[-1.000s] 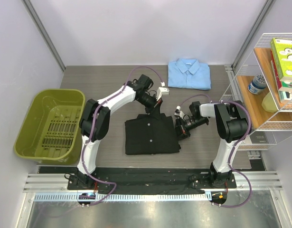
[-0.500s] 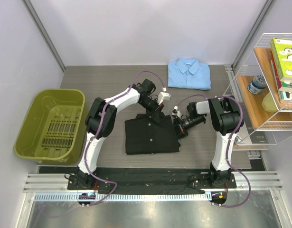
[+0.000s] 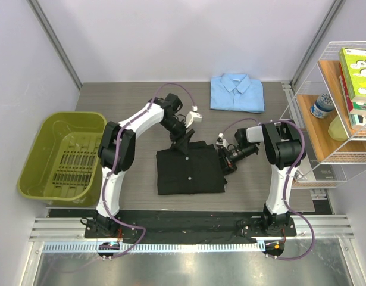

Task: Fold and stack the long sleeve shirts
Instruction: Fold the shirt

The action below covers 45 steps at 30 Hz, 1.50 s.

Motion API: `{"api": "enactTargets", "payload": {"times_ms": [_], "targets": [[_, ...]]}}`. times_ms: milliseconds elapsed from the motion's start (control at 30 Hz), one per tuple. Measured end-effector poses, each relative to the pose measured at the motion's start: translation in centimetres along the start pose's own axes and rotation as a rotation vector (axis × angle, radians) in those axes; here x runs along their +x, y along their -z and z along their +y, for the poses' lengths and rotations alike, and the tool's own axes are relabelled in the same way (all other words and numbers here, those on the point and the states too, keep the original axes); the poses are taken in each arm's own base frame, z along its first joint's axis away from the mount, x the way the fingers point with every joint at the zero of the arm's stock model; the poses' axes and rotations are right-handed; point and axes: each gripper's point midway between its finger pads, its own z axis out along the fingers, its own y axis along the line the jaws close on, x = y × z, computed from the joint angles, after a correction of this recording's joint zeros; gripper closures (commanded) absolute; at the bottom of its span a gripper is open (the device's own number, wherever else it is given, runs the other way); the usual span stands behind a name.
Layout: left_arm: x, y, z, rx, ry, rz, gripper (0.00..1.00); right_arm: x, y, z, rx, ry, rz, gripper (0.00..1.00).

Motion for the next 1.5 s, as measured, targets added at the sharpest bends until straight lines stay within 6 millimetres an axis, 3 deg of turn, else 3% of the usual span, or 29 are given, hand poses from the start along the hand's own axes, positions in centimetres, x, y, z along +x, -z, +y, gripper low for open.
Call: {"api": "enactTargets", "payload": {"times_ms": [233, 533, 767, 867, 967, 1100, 1200, 1333, 1500], "targets": [[1.3, 0.4, -0.5, 0.027, 0.017, 0.024, 0.43, 0.3, 0.6, 0.3, 0.000, -0.040, -0.002, 0.52], [0.2, -0.3, -0.5, 0.017, 0.018, -0.005, 0.40, 1.4, 3.8, 0.3, 0.052, -0.149, -0.086, 0.53], [-4.9, -0.6, -1.6, 0.010, -0.090, -0.082, 0.38, 2.4, 4.0, -0.4, 0.120, -0.194, -0.124, 0.58], [-5.9, -1.6, -2.0, 0.020, -0.111, -0.091, 0.38, 3.7, 3.6, -1.2, 0.146, -0.238, -0.141, 0.60], [-5.9, -3.1, -2.2, 0.039, -0.112, -0.077, 0.37, 4.5, 3.2, -1.3, 0.146, -0.268, -0.162, 0.60], [-5.2, -4.3, -2.2, 0.056, -0.098, -0.053, 0.37, 3.6, 3.3, -1.5, 0.144, -0.254, -0.190, 0.60], [-5.0, -4.8, -2.3, 0.063, -0.097, -0.044, 0.37, 3.0, 3.5, -1.5, 0.145, -0.237, -0.206, 0.60], [-5.0, -5.0, -2.6, 0.068, -0.103, -0.041, 0.36, 2.6, 3.6, -1.6, 0.147, -0.227, -0.215, 0.49], [-5.0, -5.5, -2.9, 0.075, -0.108, -0.034, 0.37, 2.5, 3.8, -1.6, 0.157, -0.225, -0.217, 0.50]]}}
